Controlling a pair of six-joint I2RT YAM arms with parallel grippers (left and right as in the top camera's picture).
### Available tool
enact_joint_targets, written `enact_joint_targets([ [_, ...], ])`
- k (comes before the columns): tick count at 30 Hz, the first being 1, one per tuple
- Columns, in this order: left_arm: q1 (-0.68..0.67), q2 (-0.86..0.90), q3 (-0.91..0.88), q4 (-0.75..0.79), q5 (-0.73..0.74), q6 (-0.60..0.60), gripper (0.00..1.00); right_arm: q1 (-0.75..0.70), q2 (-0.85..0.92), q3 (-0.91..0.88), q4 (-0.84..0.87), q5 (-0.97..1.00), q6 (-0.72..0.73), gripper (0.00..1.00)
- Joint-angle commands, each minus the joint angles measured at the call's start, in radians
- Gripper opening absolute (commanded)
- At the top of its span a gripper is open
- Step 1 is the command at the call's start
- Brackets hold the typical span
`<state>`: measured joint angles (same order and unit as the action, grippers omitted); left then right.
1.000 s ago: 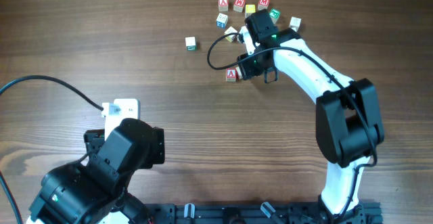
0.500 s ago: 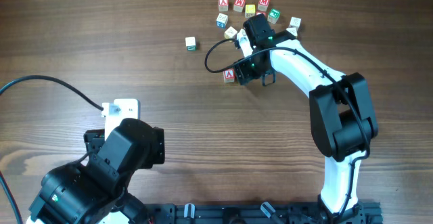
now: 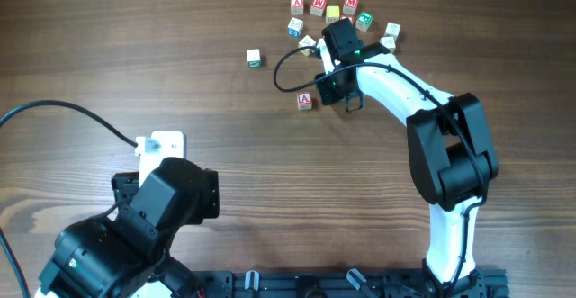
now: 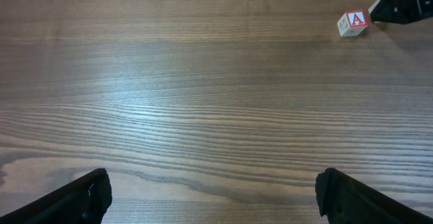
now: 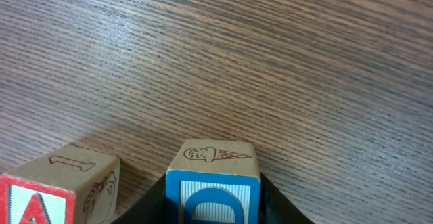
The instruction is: Form a tower
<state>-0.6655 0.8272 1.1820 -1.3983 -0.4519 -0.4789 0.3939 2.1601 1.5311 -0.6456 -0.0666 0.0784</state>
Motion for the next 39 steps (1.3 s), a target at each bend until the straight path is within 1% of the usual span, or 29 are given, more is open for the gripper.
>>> enact_joint_targets([
  [1, 0.002, -0.002, 0.002, 0.002, -0.002, 0.008, 1.0, 0.0, 0.021, 0.011, 0.002, 0.006, 0.061, 0.28],
  [5, 0.002, -0.002, 0.002, 0.002, -0.002, 0.008, 1.0, 0.0, -0.001, 0.136, -0.146, 0.006, 0.109, 0.25],
  [7, 0.002, -0.002, 0.002, 0.002, -0.002, 0.008, 1.0, 0.0, -0.027, 0.21, -0.225, 0.005, 0.181, 0.25],
  [8, 0.002, -0.002, 0.002, 0.002, -0.002, 0.008, 1.0, 0.0, -0.033, 0.224, -0.243, 0.001, 0.212, 0.25],
  [12, 0.002, -0.002, 0.002, 0.002, -0.002, 0.008, 1.0, 0.002, -0.04, 0.236, -0.269, -0.116, 0.323, 0.26],
  [15, 0.002, -0.002, 0.002, 0.002, -0.002, 0.008, 1.0, 0.033, -0.04, 0.236, -0.27, -0.113, 0.32, 0.26],
  [19, 0.002, -0.002, 0.002, 0.002, -0.002, 0.008, 1.0, 0.135, -0.04, 0.234, -0.273, 0.047, 0.318, 0.27],
  [20, 0.002, -0.002, 0.002, 0.002, -0.002, 0.008, 1.0, 0.155, -0.04, 0.234, -0.27, 0.071, 0.318, 0.3],
  [23, 0.002, -0.002, 0.002, 0.002, -0.002, 0.008, 1.0, 0.204, -0.04, 0.234, -0.255, 0.126, 0.319, 0.31],
  [29, 0.002, -0.002, 0.002, 0.002, -0.002, 0.008, 1.0, 0.21, -0.039, 0.207, -0.252, 0.222, 0.32, 0.31],
  [32, 0.002, -0.002, 0.002, 0.002, -0.002, 0.008, 1.0, 0.209, -0.039, 0.154, -0.206, 0.223, 0.314, 0.33],
  [36, 0.002, -0.002, 0.002, 0.002, -0.002, 0.008, 1.0, 0.209, -0.039, 0.149, -0.194, 0.222, 0.294, 0.35],
  [37, 0.002, -0.002, 0.002, 0.002, -0.002, 0.008, 1.0, 0.209, -0.039, 0.149, -0.188, 0.211, 0.285, 0.38],
  [39, 0.002, -0.002, 0.002, 0.002, -0.002, 0.008, 1.0, 0.209, -0.039, 0.148, -0.185, 0.197, 0.284, 0.39],
])
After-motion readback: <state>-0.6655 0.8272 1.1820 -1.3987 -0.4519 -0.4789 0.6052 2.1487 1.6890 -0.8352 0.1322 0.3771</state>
